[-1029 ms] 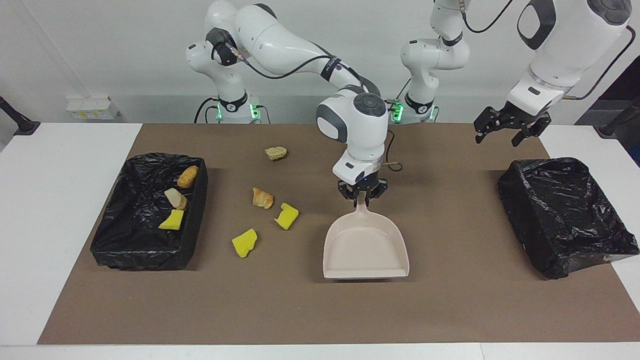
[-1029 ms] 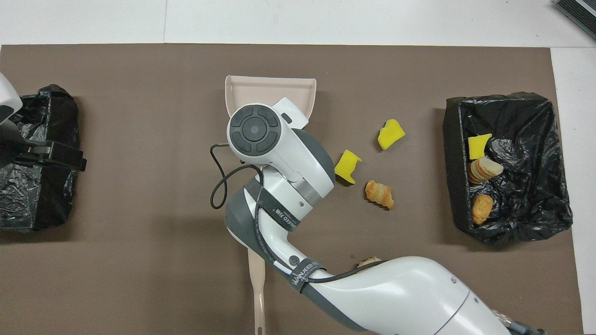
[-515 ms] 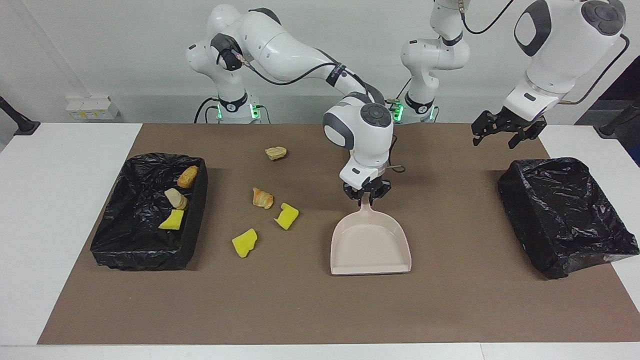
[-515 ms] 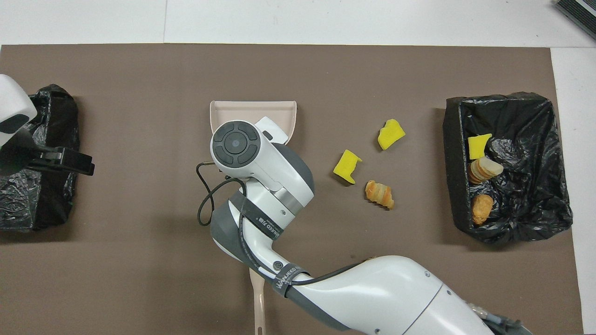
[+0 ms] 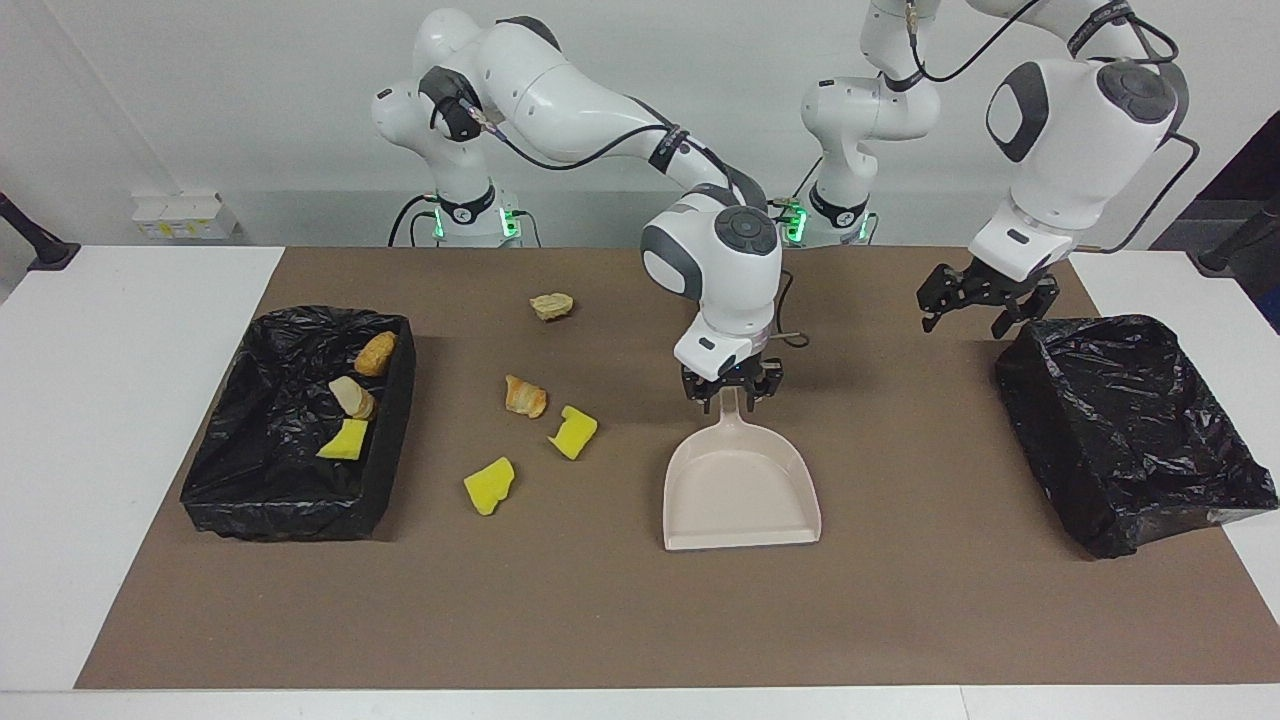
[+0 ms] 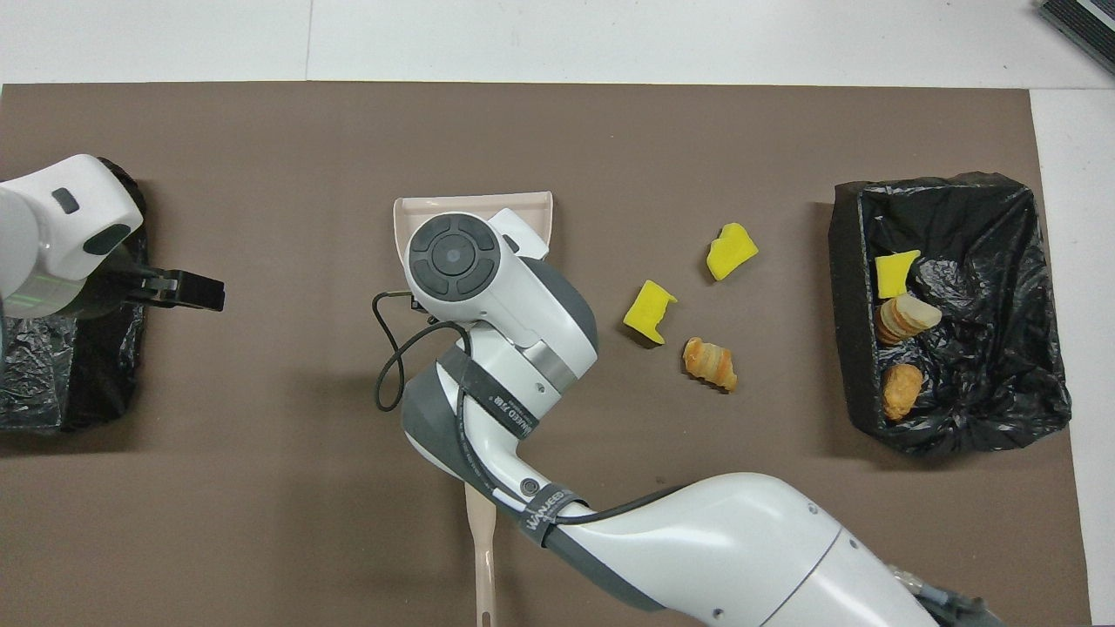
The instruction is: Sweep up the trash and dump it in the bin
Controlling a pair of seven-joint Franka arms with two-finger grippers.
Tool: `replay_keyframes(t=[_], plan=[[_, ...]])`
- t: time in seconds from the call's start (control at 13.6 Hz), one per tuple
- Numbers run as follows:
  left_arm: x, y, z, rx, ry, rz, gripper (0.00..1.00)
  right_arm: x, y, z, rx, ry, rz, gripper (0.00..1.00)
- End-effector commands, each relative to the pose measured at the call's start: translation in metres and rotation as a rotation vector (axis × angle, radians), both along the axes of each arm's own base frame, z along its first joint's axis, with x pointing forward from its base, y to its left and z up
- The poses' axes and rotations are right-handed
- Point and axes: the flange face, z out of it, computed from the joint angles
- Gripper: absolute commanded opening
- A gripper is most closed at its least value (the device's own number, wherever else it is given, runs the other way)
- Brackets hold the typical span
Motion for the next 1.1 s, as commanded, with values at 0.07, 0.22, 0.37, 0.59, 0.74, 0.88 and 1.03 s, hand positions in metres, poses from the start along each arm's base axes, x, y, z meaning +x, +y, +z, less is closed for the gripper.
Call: replay_keyframes(t=[0.07,0.22,0.37,0.59,0.74,0.88,1.03], plan=[[0.03,-0.03,-0.053,-0.005,-0.018,-0.023,1.0,0.026,-0.086,0.1,0.079,-0.057,-0.152,1.0],[0.03,-0.062,-0.07,-0.013,-0.016,-0.048,1.0,0.022,-0.144,0.154,0.106,-0.088,-0.219,1.0],[0.014,-0.116,-0.078,-0.016,0.003,-0.009,1.0,0.006,-0.177,0.186,0.067,-0.088,-0.252,1.0],[-0.015,-0.191,-0.091,-0.026,-0.005,0.027,1.0,-0.012,-0.249,0.242,0.002,-0.083,-0.243,1.0],[-0.039,-0.227,-0.111,-0.028,-0.009,0.008,1.0,-0.029,-0.283,0.27,-0.034,-0.064,-0.23,1.0],[-0.05,-0.248,-0.131,-0.032,-0.011,0.043,1.0,-0.039,-0.308,0.282,-0.06,-0.036,-0.236,1.0],[-0.052,-0.259,-0.141,-0.035,-0.014,0.072,1.0,-0.046,-0.331,0.291,-0.078,-0.012,-0.225,1.0]])
